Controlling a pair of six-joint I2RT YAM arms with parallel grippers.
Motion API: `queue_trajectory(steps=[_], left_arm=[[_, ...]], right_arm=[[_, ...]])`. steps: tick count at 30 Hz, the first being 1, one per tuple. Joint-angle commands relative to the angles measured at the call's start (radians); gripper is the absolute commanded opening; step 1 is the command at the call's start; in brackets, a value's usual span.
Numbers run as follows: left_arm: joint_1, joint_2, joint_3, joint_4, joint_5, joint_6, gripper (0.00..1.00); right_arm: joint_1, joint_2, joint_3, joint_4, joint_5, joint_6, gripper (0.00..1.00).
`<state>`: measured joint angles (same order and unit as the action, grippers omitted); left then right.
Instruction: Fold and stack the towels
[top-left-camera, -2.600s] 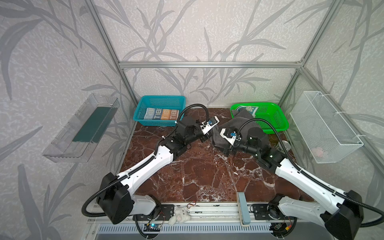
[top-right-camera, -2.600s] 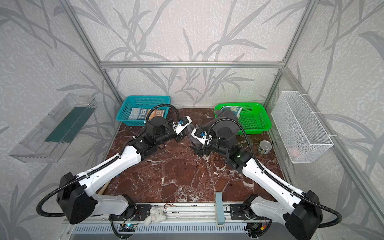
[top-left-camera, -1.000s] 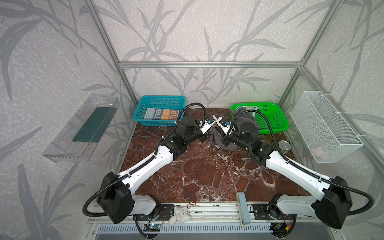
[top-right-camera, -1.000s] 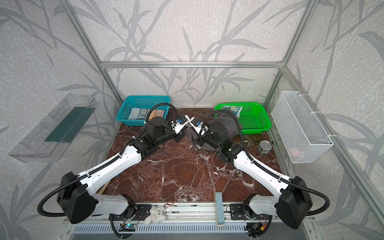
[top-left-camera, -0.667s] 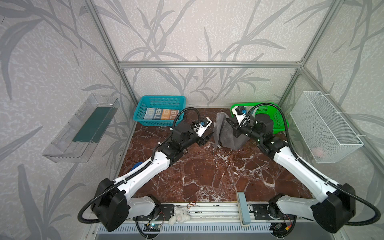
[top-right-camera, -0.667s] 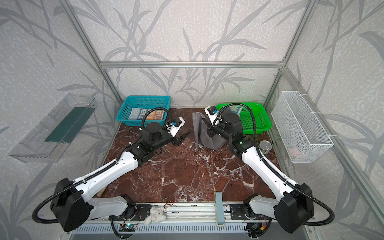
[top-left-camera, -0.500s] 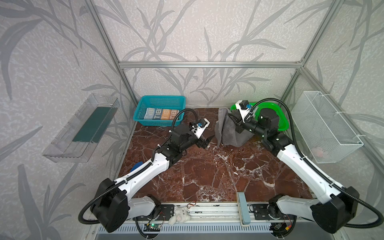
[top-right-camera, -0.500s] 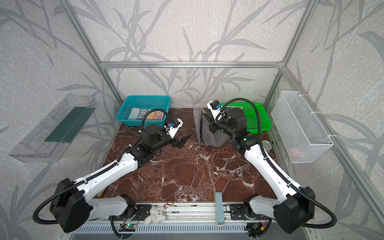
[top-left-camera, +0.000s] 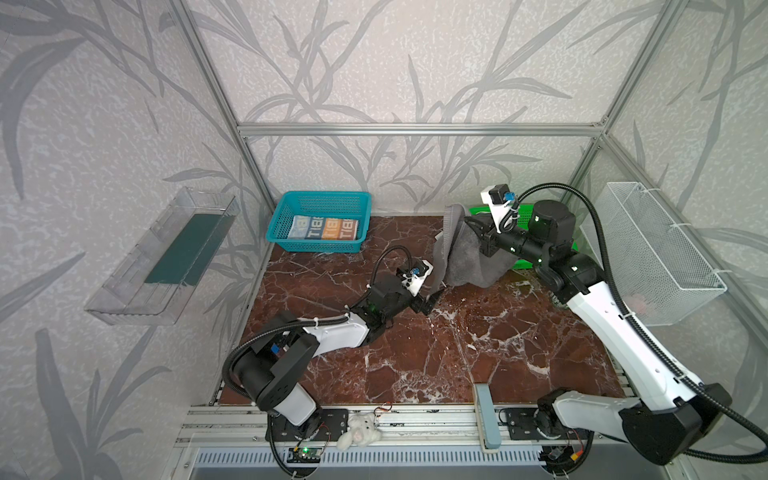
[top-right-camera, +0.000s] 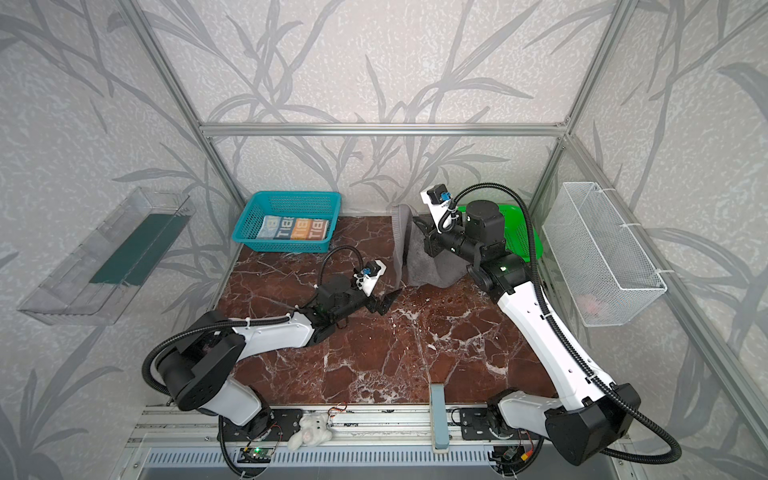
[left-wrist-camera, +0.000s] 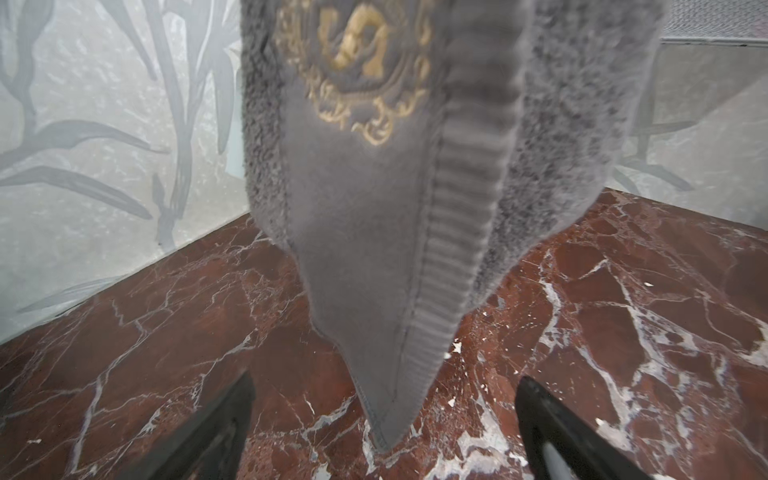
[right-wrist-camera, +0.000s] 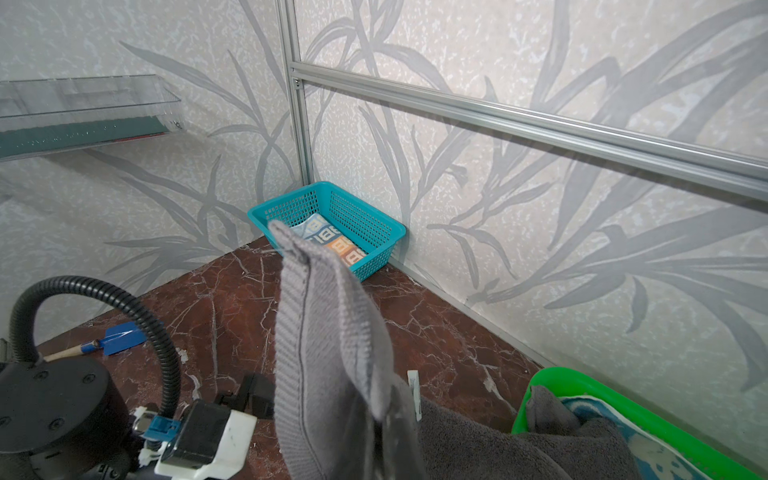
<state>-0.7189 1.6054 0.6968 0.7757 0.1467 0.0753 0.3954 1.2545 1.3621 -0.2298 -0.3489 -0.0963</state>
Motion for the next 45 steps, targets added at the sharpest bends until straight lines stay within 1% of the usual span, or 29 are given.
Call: queue_trajectory(steps=[1, 4, 6, 9, 14, 17, 20, 24, 26, 28, 29, 30, 33, 36, 39, 42, 45], left_arm=[[-0.011, 0.043, -0.001, 0.149, -0.043, -0.009, 0.99], [-0.02, 0.093, 0.009, 0.159, -0.024, -0.001, 0.98], [-0.033, 0.126, 0.019, 0.136, -0.015, 0.029, 0.97], [-0.05, 0.153, 0.018, 0.122, -0.015, 0.055, 0.97], [-0.06, 0.174, 0.026, 0.098, -0.049, 0.077, 0.97], [-0.063, 0.206, 0.062, 0.081, -0.087, 0.096, 0.94], [-0.064, 0.247, 0.096, 0.08, -0.101, 0.122, 0.81], [-0.064, 0.283, 0.126, 0.083, -0.104, 0.126, 0.65], [-0.064, 0.292, 0.126, 0.086, -0.11, 0.123, 0.57], [-0.065, 0.292, 0.115, 0.102, -0.123, 0.124, 0.47], [-0.062, 0.287, 0.107, 0.111, -0.129, 0.124, 0.38], [-0.062, 0.281, 0.101, 0.121, -0.137, 0.123, 0.25], [-0.056, 0.262, 0.085, 0.144, -0.152, 0.115, 0.0], [-0.048, 0.255, 0.085, 0.151, -0.156, 0.117, 0.0], [-0.039, 0.224, 0.082, 0.145, -0.185, 0.154, 0.0], [0.01, 0.141, 0.071, 0.129, -0.209, 0.194, 0.0], [0.079, 0.011, 0.1, 0.027, -0.209, 0.279, 0.0]], right_arm=[[-0.017, 0.002, 0.05, -0.032, -0.002, 0.02, 0.0], [-0.041, 0.003, 0.067, -0.042, -0.024, 0.049, 0.0], [-0.054, 0.003, 0.074, -0.041, -0.03, 0.061, 0.0], [-0.066, 0.011, 0.094, -0.055, -0.019, 0.063, 0.0], [-0.074, 0.013, 0.103, -0.053, -0.046, 0.071, 0.0], [-0.075, 0.01, 0.104, -0.046, -0.062, 0.078, 0.0], [-0.077, -0.003, 0.098, -0.039, -0.063, 0.086, 0.0], [-0.084, -0.015, 0.099, -0.044, -0.063, 0.087, 0.0], [-0.09, -0.021, 0.1, -0.048, -0.062, 0.088, 0.0], [-0.098, -0.025, 0.099, -0.05, -0.062, 0.09, 0.0], [-0.102, -0.027, 0.097, -0.054, -0.065, 0.091, 0.0], [-0.108, -0.027, 0.094, -0.056, -0.07, 0.094, 0.0], [-0.123, -0.029, 0.073, -0.038, -0.09, 0.122, 0.0], [-0.125, -0.027, 0.053, -0.022, -0.111, 0.142, 0.0], [-0.131, -0.027, 0.05, -0.043, -0.093, 0.129, 0.0], [-0.16, -0.017, 0.064, -0.086, -0.096, 0.112, 0.0], [-0.174, -0.014, 0.068, -0.093, -0.109, 0.08, 0.0]])
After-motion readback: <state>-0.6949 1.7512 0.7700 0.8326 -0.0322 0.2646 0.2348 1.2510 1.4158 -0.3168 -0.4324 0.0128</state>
